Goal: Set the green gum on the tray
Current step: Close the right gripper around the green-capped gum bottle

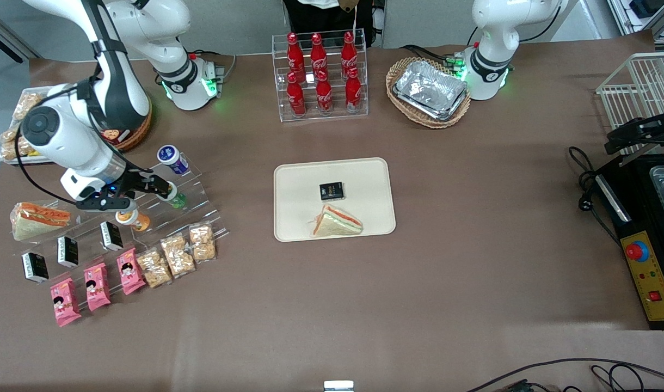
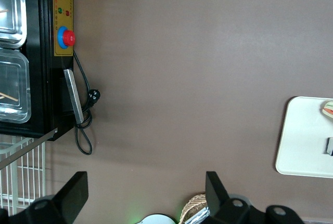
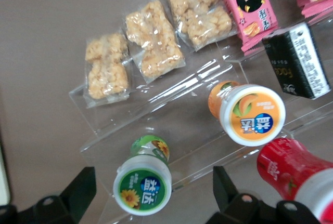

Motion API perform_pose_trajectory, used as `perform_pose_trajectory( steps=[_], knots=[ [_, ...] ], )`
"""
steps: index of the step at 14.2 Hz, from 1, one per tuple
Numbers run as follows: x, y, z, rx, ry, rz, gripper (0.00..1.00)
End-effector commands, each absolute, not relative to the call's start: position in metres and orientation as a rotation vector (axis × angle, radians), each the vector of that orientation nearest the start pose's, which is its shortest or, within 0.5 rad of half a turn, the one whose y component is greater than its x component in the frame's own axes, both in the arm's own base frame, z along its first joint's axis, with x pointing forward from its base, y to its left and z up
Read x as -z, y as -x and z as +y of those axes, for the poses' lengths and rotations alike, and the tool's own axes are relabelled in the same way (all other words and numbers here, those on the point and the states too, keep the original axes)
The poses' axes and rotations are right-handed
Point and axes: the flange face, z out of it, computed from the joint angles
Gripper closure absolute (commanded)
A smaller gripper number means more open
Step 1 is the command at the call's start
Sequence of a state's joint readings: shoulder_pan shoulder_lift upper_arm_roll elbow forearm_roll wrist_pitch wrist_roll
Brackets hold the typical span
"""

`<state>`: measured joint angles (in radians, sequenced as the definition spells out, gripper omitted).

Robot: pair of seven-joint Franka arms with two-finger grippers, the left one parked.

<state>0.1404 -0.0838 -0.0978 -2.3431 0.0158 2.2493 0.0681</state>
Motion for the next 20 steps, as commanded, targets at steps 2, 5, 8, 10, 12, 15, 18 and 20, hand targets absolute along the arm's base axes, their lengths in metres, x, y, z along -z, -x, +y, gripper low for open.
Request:
perform_pose_trajectory(
  steps=[2,5,8,10,12,15,18,20],
  knots=[
    [-0.340,-0.483,0.023,0.007,3.141,0.004,0.00],
    [-0.332,-0.481,0.024,0.012,3.142,0.002,0.00],
    [-0.324,-0.479,0.029,0.024,3.141,-0.016,0.00],
    [-0.318,-0.475,0.033,0.026,3.140,-0.024,0.01],
    [-0.312,-0.471,0.033,0.028,3.138,-0.023,0.01],
    [-0.306,-0.464,0.034,0.007,3.138,-0.026,0.06],
    [-0.310,-0.466,0.034,0.011,3.138,-0.028,0.30],
    [-0.318,-0.470,0.031,0.033,3.135,-0.057,0.47]
  ],
)
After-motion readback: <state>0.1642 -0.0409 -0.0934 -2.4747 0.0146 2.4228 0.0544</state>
